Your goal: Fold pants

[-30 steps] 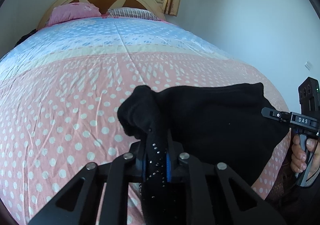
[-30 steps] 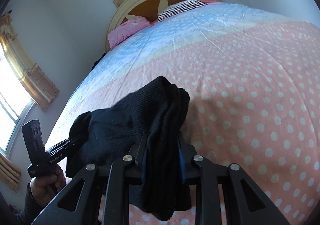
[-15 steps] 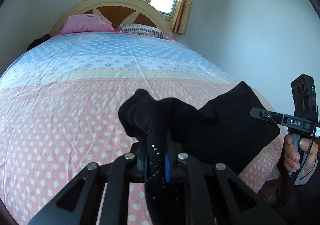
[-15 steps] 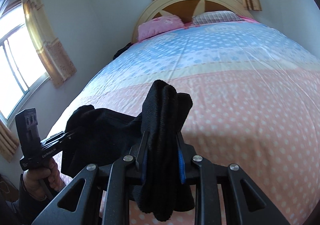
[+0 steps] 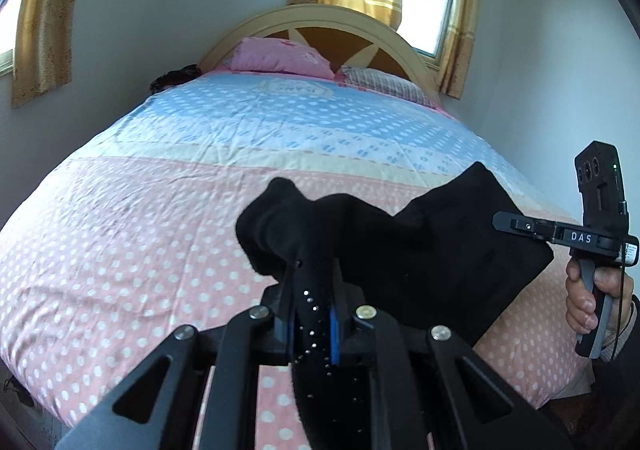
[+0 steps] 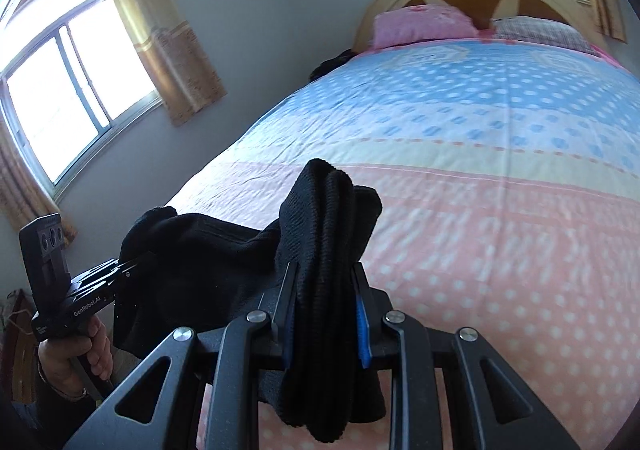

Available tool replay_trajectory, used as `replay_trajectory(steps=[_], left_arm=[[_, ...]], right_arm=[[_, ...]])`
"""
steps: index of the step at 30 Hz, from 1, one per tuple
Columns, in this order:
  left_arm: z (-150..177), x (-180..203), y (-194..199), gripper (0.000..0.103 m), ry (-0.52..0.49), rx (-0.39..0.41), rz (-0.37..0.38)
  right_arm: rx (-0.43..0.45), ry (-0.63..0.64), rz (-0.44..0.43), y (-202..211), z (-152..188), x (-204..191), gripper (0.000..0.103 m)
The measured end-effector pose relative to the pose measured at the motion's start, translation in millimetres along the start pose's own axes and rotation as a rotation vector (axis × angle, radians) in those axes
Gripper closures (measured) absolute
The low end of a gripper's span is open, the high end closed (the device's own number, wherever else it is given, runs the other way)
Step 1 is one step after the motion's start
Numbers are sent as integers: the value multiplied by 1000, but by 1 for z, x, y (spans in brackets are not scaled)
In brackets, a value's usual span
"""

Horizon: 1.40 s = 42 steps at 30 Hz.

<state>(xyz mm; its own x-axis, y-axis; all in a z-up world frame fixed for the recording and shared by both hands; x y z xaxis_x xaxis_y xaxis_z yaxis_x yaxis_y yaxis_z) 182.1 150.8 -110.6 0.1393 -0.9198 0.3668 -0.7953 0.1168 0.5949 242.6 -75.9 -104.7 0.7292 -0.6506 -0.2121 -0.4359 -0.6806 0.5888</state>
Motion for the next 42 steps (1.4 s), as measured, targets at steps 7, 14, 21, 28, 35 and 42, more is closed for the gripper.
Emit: replay_trajectory(steps=[7, 14, 21, 28, 35, 42], left_arm=[[-9, -44, 3, 91, 59, 32, -79], [-3, -70, -15, 91, 90, 10, -123], [20, -100, -43, 57, 111, -39, -254], [26, -117, -24, 25, 112, 15, -382], [22, -118, 12, 25, 178, 102, -398], [3, -72, 57, 25, 174, 234, -277]], right_arm=[[-18, 18, -63, -48, -15, -17, 79], [-68, -34, -86, -83, -8, -8, 79], [-142, -175, -20, -107, 16, 36, 60], [-86, -218, 94, -75, 20, 57, 52], [9, -242, 185, -5, 35, 50, 50], [148, -145, 278, 83, 47, -14, 40]])
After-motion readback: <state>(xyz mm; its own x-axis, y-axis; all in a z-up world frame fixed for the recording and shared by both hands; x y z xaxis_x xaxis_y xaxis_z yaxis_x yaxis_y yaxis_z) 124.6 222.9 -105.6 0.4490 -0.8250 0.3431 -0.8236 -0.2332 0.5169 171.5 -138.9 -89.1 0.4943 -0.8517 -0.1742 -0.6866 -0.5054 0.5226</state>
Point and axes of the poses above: each gripper's, at about its wrist camera, not at the fingertips, and y roughly against the way its jaws point, x to its right, z to its underside, the point moved 5 cm from there along -y, roughly the way its jaws point, and after that the axes turned 13 degrees about y, right-handed, at the moved point
